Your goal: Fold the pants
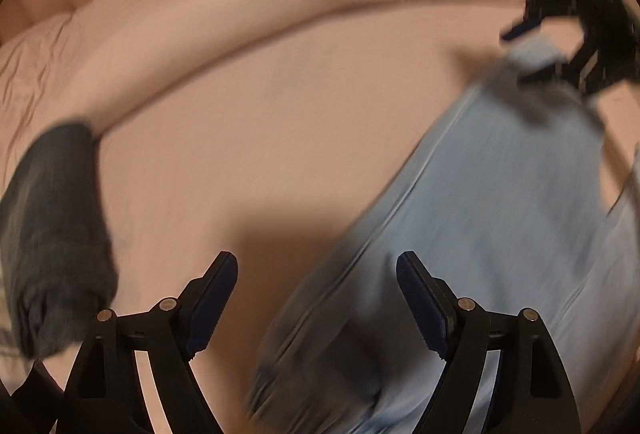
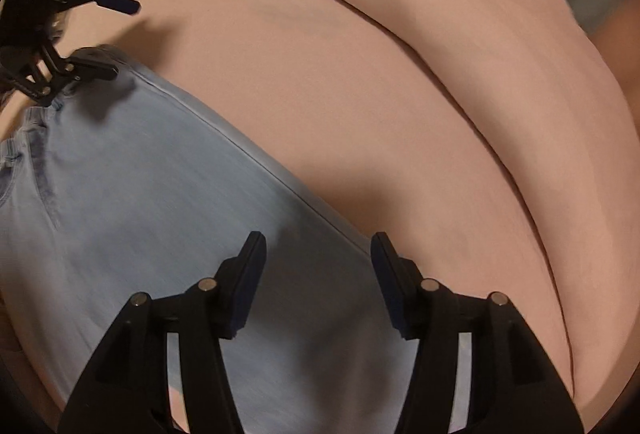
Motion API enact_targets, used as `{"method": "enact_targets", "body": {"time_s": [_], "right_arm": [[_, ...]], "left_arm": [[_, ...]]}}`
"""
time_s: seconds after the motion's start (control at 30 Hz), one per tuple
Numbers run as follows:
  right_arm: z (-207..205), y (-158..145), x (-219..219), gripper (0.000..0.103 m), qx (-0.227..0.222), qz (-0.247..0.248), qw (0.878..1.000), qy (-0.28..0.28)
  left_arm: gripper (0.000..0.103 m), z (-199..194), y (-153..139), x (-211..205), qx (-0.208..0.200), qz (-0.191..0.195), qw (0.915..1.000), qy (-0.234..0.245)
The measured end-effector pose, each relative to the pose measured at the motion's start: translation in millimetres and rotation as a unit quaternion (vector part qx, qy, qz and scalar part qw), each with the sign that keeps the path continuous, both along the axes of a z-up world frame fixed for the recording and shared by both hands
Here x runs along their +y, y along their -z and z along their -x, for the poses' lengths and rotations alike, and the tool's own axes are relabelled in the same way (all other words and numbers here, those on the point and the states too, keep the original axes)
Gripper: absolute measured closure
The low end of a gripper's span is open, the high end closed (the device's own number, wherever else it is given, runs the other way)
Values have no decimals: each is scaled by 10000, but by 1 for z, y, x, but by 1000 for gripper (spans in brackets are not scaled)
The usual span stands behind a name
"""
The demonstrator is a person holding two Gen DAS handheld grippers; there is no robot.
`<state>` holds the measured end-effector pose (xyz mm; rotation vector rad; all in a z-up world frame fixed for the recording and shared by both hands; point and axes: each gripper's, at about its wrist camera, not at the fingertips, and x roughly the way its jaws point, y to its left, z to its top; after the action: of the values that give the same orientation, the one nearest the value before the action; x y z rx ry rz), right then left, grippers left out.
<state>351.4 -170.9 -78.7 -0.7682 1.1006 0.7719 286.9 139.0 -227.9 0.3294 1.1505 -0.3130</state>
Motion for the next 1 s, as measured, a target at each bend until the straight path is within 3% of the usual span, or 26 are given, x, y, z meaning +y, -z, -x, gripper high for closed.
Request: {"method": "enact_targets", "body": {"time_s": [0.07,0.17,0.23,0.3,0.33,0.43,0.47,0.57,0.7,0.8,0.87,0.93,1.0], "right_arm": [[-19,11,9,48,-25,324,9994,-90],[-47,37,5,45,142,907,9957,149],[-58,39,-1,39,336,796,9958,298],[-64,38,9,39,550,688,9951,447],[-65,36,10,44,666,648,9944,495],[-64,26,27,78,885,633,9936,318],[-56,22,41,89,811,685,9942,161],[-44,16,51,96,374,966,9946,-45],[-7,-2,72,98,-380,1200,9920,-107],[14,-43,66,98,-1018,939,9903,61],[33,-87,56,98,-1431,660,9874,139],[60,-120,29,98,-1760,329,9836,225],[91,-141,35,98,-2002,182,9791,308]], "left_arm": [[21,5,15,9,268,-109,9996,-18],[25,10,27,15,484,145,9987,6],[41,13,30,18,540,366,9979,48],[56,16,32,22,475,484,9977,39],[57,16,31,26,456,532,9975,-8],[66,18,35,28,389,611,9972,-192],[71,20,35,23,303,499,9981,-177],[78,24,28,13,150,128,9997,-172],[82,36,2,-7,-304,-296,9989,-207],[83,76,-30,-11,-884,-376,9951,-225],[83,105,-56,-10,-1221,-392,9916,-166],[83,132,-76,-14,-1504,-383,9879,7],[83,153,-94,-20,-1824,-555,9814,231]]}}
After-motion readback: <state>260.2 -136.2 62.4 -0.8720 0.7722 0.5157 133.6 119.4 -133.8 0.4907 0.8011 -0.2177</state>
